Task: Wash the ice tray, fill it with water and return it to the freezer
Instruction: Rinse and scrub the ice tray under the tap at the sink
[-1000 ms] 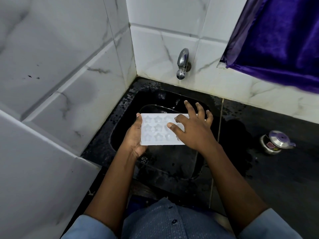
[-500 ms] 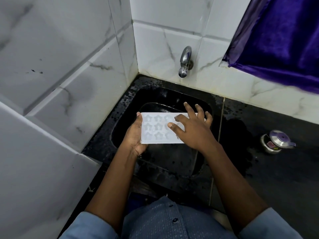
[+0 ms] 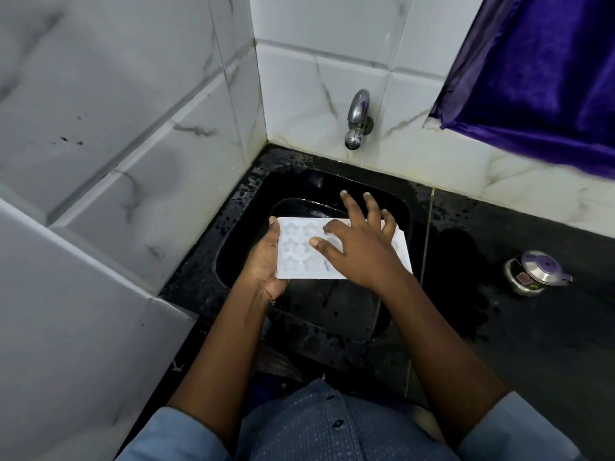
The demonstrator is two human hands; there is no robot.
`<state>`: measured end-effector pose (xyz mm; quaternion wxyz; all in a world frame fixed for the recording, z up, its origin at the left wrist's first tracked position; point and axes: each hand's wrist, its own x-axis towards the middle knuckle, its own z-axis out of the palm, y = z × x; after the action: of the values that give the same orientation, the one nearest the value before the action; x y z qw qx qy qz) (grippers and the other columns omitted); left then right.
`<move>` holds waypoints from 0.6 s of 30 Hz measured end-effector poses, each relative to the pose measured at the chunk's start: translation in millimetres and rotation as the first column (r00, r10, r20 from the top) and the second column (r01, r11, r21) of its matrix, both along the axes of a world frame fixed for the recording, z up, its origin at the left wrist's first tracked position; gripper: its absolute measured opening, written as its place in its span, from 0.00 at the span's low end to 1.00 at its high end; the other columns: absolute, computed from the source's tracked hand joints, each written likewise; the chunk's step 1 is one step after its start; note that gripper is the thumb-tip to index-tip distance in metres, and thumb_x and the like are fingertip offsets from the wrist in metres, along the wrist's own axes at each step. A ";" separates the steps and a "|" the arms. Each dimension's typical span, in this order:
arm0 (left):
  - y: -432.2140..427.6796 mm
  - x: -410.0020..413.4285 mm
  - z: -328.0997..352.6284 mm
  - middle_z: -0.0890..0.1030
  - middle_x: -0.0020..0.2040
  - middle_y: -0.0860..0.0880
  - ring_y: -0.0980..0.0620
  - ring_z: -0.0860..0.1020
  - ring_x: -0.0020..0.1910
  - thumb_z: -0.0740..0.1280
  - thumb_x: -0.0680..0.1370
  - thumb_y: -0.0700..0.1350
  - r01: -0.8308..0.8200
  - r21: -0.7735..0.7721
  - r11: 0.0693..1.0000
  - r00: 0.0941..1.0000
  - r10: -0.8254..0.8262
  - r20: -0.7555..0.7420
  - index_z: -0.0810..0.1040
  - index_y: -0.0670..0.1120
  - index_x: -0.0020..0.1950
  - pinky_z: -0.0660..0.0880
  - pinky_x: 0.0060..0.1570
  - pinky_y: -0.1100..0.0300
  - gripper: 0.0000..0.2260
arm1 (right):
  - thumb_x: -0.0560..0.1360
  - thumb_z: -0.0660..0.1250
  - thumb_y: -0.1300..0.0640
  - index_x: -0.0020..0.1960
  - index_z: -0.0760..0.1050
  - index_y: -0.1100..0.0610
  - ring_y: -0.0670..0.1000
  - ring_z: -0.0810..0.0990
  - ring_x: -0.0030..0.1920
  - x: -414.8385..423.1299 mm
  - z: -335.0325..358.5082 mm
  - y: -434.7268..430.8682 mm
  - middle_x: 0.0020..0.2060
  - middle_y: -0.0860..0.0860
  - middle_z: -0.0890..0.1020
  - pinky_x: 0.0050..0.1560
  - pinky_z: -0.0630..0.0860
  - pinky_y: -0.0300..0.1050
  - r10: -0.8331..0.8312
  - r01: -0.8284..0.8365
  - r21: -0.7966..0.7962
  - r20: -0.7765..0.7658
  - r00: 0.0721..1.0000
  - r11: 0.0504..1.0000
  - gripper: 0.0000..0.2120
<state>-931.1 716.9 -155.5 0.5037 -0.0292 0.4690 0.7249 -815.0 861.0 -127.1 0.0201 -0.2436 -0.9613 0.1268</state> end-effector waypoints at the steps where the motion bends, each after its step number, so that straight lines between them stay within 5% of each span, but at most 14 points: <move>1: -0.4 -1.2 0.0 0.86 0.60 0.38 0.41 0.87 0.55 0.50 0.85 0.67 -0.001 -0.006 1.000 1.000 0.001 -0.006 0.81 0.42 0.66 0.86 0.48 0.47 0.33 | 0.80 0.51 0.27 0.67 0.77 0.39 0.59 0.38 0.83 0.5 0.5 0.0 0.85 0.49 0.48 0.78 0.40 0.66 -0.001 0.001 -0.007 0.010 1.000 1.000 0.27; 15: -2.4 0.9 -5.9 0.84 0.65 0.37 0.38 0.84 0.62 0.53 0.85 0.68 0.005 -0.029 1.000 1.000 -0.005 -0.004 0.78 0.41 0.72 0.82 0.57 0.43 0.34 | 0.80 0.52 0.27 0.60 0.79 0.41 0.58 0.39 0.84 0.3 1.8 -2.8 0.85 0.49 0.50 0.78 0.40 0.66 -0.001 0.001 -0.026 0.005 1.000 1.000 0.26; 18: -3.1 1.6 -1.9 0.86 0.61 0.38 0.40 0.87 0.57 0.52 0.85 0.67 -0.002 -0.022 1.000 1.000 0.002 0.002 0.80 0.42 0.68 0.85 0.50 0.46 0.32 | 0.81 0.51 0.28 0.63 0.79 0.40 0.59 0.40 0.84 0.4 2.6 -3.6 0.85 0.49 0.51 0.78 0.41 0.67 -0.023 0.023 -0.003 0.000 1.000 1.000 0.26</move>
<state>-929.5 713.9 -157.4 0.5031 -0.0359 0.4766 0.7201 -814.6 857.3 -124.5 0.0213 -0.2545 -0.9583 0.1281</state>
